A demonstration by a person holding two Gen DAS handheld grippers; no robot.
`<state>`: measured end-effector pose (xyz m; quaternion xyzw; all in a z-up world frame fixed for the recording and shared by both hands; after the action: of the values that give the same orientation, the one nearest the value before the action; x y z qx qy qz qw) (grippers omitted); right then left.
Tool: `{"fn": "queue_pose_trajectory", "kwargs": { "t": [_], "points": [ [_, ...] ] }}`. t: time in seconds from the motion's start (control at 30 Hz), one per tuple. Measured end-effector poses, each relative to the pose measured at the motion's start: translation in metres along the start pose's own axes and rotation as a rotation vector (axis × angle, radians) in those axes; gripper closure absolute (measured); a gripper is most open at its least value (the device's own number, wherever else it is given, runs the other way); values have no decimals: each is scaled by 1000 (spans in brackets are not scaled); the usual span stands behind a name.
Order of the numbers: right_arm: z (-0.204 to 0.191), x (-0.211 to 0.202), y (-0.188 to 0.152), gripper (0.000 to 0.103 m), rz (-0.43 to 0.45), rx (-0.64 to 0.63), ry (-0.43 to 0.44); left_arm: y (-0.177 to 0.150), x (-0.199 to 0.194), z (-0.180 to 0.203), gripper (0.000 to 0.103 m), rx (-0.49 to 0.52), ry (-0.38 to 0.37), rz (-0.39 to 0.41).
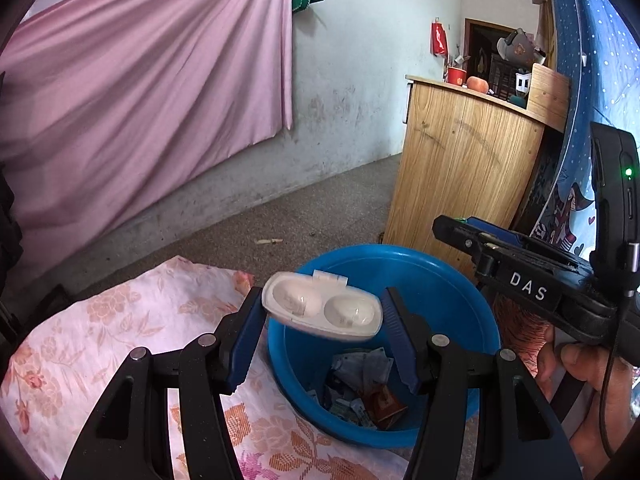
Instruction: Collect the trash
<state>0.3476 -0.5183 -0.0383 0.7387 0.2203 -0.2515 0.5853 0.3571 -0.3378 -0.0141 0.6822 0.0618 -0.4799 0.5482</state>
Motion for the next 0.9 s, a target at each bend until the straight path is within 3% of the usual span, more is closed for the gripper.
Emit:
{"fn": "queue_pose_trajectory", "kwargs": {
  "t": [0.4, 0.53, 0.67, 0.83, 0.9],
  "points": [
    [4, 1, 2, 31, -9, 9, 1, -2, -7, -13, 45, -30, 16, -3],
    [3, 1, 1, 31, -8, 9, -1, -5, -14, -23, 36, -62, 32, 18],
    [0, 1, 0, 31, -3, 6, 2, -9, -24, -36, 33, -102, 59, 32],
    [-6, -3, 0, 31, 11, -8, 4, -22, -48, -56, 3, -163, 112, 97],
    [-9, -4, 1, 30, 17, -14, 10, -30, -63, -67, 2, -207, 140, 144]
  ]
}}
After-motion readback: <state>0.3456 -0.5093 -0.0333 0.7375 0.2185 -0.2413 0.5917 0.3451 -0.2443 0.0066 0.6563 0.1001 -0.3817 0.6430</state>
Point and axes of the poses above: each gripper's, at about its wrist camera, not at the fingertips, and x roughly the way its jaws point, z to its right, y to its top, the point moved 2 cm from there along x, roughly the way its jaws point, and after that the axes turned 10 degrees about -z, right-handed, at the moved point
